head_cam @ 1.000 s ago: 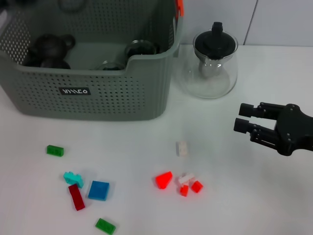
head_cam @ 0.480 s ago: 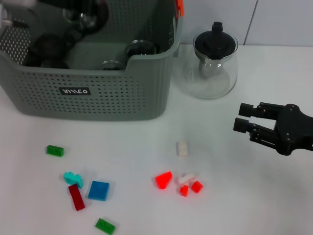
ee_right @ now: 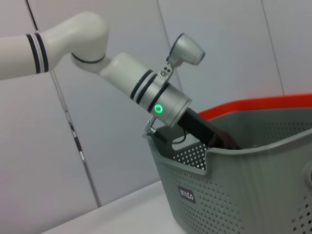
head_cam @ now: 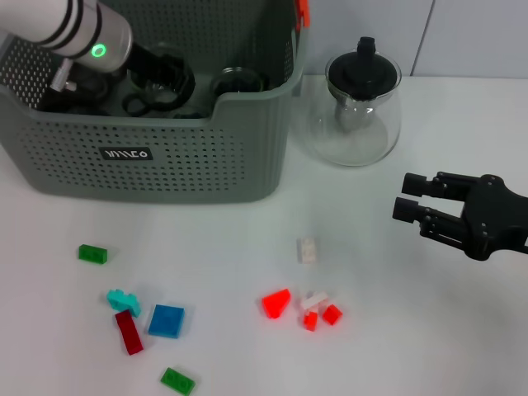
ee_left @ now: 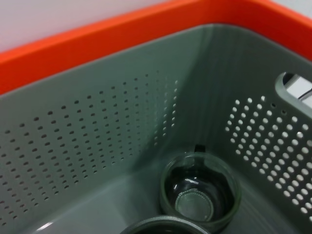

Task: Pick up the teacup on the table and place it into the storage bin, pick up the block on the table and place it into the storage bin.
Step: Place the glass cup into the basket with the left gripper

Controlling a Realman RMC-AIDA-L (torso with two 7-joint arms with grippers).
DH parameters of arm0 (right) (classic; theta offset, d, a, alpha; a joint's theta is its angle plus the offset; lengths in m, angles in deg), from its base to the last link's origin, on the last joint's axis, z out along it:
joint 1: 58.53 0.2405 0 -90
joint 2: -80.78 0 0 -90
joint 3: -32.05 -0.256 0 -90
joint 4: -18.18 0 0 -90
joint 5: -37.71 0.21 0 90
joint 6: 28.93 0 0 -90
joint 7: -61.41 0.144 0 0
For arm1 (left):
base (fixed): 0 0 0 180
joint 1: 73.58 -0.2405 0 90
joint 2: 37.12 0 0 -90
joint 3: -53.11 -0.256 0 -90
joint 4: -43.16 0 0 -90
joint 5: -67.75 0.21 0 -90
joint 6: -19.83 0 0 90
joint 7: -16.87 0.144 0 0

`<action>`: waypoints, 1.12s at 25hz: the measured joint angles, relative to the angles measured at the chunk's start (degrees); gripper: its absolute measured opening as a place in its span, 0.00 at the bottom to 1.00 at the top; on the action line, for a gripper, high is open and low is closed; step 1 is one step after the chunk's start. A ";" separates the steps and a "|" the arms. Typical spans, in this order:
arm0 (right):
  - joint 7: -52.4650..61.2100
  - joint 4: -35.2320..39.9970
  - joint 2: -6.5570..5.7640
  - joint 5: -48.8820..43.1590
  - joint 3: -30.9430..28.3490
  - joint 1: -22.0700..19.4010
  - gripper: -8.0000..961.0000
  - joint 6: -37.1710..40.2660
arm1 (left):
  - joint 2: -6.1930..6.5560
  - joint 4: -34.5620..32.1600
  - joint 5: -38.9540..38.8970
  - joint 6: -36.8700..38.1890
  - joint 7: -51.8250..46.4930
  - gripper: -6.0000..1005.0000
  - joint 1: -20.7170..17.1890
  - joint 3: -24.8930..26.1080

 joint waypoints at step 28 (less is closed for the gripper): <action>0.00 -0.61 0.05 0.00 0.00 0.15 0.50 -0.41 | -2.65 -19.57 -56.51 57.06 30.01 0.37 -29.48 32.76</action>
